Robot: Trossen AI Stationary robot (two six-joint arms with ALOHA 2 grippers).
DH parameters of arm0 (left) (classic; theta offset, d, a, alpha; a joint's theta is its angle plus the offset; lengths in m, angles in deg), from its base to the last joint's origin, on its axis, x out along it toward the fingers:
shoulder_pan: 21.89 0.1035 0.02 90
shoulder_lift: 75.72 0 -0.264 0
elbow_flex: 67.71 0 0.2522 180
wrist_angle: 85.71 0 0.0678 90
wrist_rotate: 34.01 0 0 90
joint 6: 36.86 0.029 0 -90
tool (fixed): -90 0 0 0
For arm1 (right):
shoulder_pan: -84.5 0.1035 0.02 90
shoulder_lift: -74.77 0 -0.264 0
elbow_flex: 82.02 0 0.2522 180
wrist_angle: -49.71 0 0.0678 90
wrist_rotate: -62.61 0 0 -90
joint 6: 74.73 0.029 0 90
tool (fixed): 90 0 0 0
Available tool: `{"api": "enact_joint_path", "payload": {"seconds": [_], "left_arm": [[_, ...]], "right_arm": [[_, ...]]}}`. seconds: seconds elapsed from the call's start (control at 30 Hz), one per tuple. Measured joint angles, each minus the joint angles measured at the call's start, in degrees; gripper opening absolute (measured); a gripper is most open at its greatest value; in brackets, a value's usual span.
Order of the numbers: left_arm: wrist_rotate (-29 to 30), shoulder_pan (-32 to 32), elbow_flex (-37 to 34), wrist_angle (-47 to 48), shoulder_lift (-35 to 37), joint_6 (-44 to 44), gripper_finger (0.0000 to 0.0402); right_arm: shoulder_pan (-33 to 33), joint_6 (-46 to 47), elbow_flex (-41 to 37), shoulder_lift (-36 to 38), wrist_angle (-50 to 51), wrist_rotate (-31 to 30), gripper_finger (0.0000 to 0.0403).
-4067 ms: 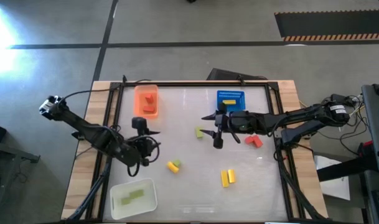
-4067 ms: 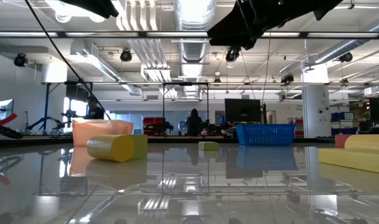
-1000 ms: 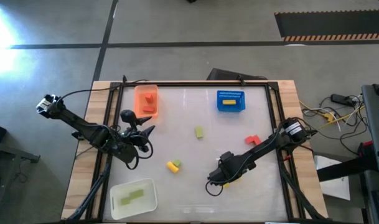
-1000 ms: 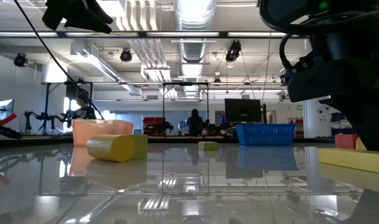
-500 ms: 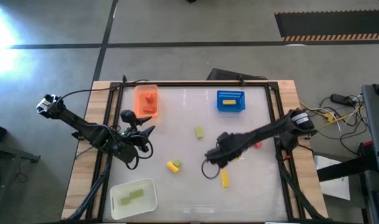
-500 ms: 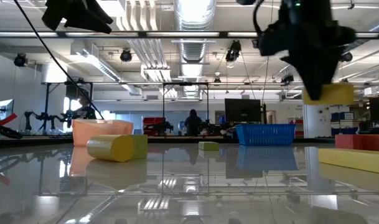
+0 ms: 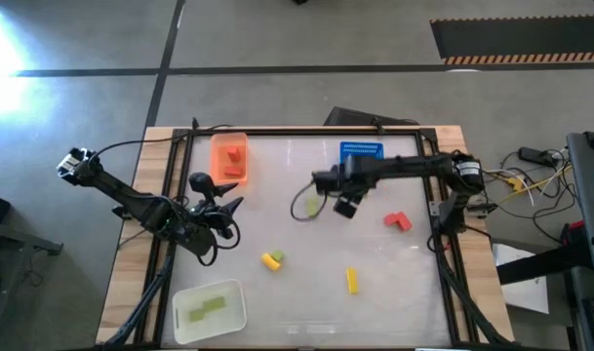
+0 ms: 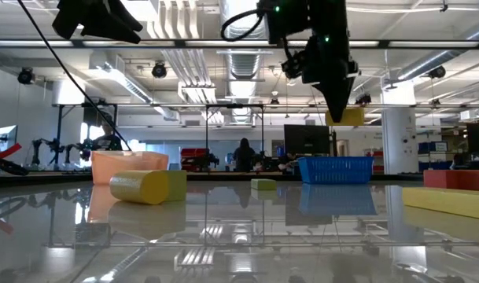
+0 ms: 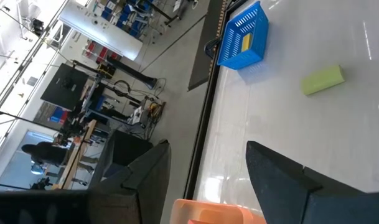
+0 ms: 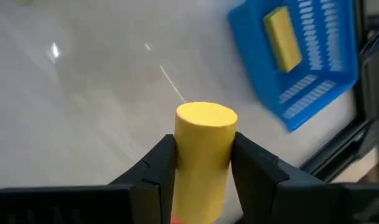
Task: Sort & place blocks by color
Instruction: Put the yellow wooden block into the blue basket
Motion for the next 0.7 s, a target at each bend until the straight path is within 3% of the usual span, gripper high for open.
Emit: {"api": "enact_joint_path", "payload": {"seconds": [0.33,0.7], "left_arm": [[-0.02,-0.04,0.0,0.02,0.0,0.11,0.0191],[-0.02,-0.04,0.0,0.01,0.0,0.09,0.0191]], "right_arm": [[-13.06,-25.15,-0.32,0.0,-5.87,-0.01,0.0113],[-23.01,-46.14,-0.95,-0.02,-17.42,0.4,0.0113]]}}
